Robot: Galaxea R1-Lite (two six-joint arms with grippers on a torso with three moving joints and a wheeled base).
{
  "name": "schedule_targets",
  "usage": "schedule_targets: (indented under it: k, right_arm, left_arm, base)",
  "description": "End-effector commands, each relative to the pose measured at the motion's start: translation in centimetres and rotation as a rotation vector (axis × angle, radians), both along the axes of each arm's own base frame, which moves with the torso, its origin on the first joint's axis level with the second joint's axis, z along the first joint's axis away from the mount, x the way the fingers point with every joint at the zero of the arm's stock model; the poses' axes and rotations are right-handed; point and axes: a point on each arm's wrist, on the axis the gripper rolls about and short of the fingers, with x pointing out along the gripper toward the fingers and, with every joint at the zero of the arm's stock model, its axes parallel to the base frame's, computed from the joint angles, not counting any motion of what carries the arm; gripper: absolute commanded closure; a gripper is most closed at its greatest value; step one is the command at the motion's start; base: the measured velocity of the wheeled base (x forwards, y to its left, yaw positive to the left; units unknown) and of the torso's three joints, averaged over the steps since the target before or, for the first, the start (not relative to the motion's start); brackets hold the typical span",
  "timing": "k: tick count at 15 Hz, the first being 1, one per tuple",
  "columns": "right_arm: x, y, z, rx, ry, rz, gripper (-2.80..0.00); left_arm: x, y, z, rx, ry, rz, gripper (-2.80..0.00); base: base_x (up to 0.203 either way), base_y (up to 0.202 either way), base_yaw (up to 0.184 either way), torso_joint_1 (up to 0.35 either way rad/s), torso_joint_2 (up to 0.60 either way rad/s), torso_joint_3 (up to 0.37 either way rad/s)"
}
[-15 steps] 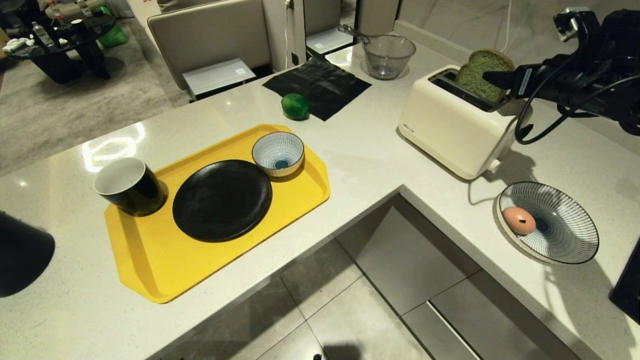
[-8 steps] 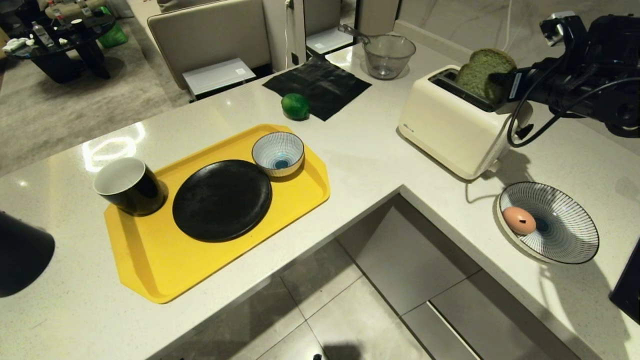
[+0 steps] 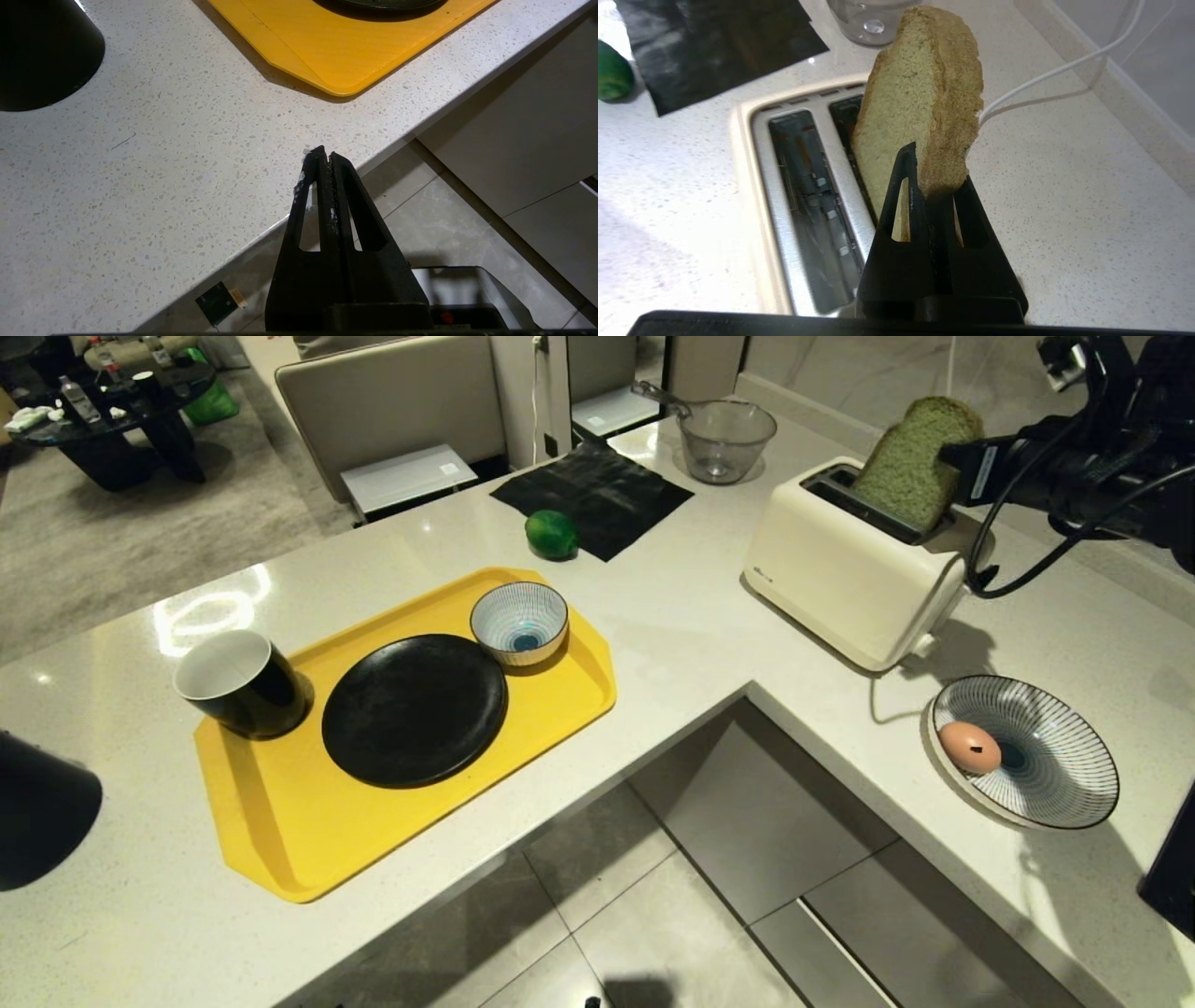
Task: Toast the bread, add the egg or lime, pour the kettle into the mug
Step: Put the baked bread on a plate
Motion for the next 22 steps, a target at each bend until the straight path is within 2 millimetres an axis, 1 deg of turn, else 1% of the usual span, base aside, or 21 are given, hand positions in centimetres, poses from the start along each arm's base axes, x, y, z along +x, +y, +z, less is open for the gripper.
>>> schedule_targets:
  k: [1,8,12,14,18,20,22]
  right_arm:
    - [-3.4,0.3,2.4,-0.001,-0.056,0.008,0.00]
    - [-11.3,0.7,6.0,0.008,-0.158,-0.010,0.00]
    - [-14.5,0.7,6.6,0.011,-0.182,-0.018,0.00]
    - [-15.4,0.7,6.8,0.026,-0.194,-0.016,0.00]
    - [-15.4,0.7,6.5,0.027,-0.181,-0.018,0.00]
    - [-15.8,0.6,6.2,0.026,-0.175,-0.020,0.00]
    - [-16.4,0.5,6.5,0.029,-0.186,-0.042,0.00]
  left_arm:
    - [0.0,0.0,0.0,0.001,-0.001,0.001,0.00]
    - [0.0,0.0,0.0,0.001,-0.001,0.001,0.00]
    - [0.0,0.0,0.0,0.001,-0.001,0.001,0.00]
    - [0.0,0.0,0.0,0.001,-0.001,0.001,0.00]
    - [0.0,0.0,0.0,0.001,-0.001,0.001,0.00]
    - [0.0,0.0,0.0,0.001,-0.001,0.001,0.00]
    - [0.0,0.0,0.0,0.001,-0.001,0.002,0.00]
  base:
    - [0.000,0.000,0.000,0.000,0.00,0.000]
    - [0.000,0.000,0.000,0.000,0.00,0.000]
    - [0.000,0.000,0.000,0.000,0.00,0.000]
    - [0.000,0.000,0.000,0.000,0.00,0.000]
    - [0.000,0.000,0.000,0.000,0.00,0.000]
    - [0.000,0.000,0.000,0.000,0.00,0.000]
    - [0.000,0.000,0.000,0.000,0.00,0.000]
